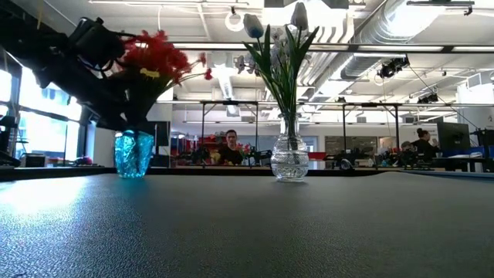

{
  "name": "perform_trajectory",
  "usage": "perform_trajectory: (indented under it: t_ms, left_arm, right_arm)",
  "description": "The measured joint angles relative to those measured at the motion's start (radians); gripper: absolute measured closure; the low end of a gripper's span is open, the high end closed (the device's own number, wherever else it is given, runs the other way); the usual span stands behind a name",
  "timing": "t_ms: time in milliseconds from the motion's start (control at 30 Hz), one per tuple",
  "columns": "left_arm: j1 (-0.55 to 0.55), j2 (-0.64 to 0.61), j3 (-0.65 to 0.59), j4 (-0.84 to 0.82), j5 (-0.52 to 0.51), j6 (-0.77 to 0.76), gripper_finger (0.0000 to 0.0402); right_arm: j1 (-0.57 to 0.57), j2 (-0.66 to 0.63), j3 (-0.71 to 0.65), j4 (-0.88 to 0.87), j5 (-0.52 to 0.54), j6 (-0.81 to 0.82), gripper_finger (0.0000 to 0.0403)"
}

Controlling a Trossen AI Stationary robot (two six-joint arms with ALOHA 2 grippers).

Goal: Sort flowers into vase by color
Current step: Move the blue vase to the top left of the table, then move the transparent vase to the top right of the table

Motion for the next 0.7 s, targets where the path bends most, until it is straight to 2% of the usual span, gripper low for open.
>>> perform_trajectory:
  t_ms: [133, 267, 500, 600, 700]
  left_arm:
    - [0.008, -0.014, 0.032, -0.069, 0.071, 0.015, 0.0113]
    - [0.008, -0.045, 0.107, -0.276, 0.116, 0.037, 0.0095]
    - [0.007, -0.096, 0.200, -0.642, 0.143, 0.013, 0.0092]
    - [0.007, -0.122, 0.199, -0.730, 0.142, -0.046, 0.0092]
    - [0.005, -0.153, 0.200, -0.733, 0.175, -0.101, 0.0092]
  right_arm:
    - [0.000, 0.000, 0.000, 0.000, -0.004, 0.000, 0.0247]
    - [0.000, 0.000, 0.000, -0.003, -0.003, 0.000, 0.0247]
    - [0.000, 0.000, 0.000, -0.008, -0.003, 0.000, 0.0247]
    - [0.000, 0.000, 0.000, -0.011, -0.003, 0.000, 0.0247]
    - [0.000, 0.000, 0.000, -0.016, -0.003, 0.000, 0.0247]
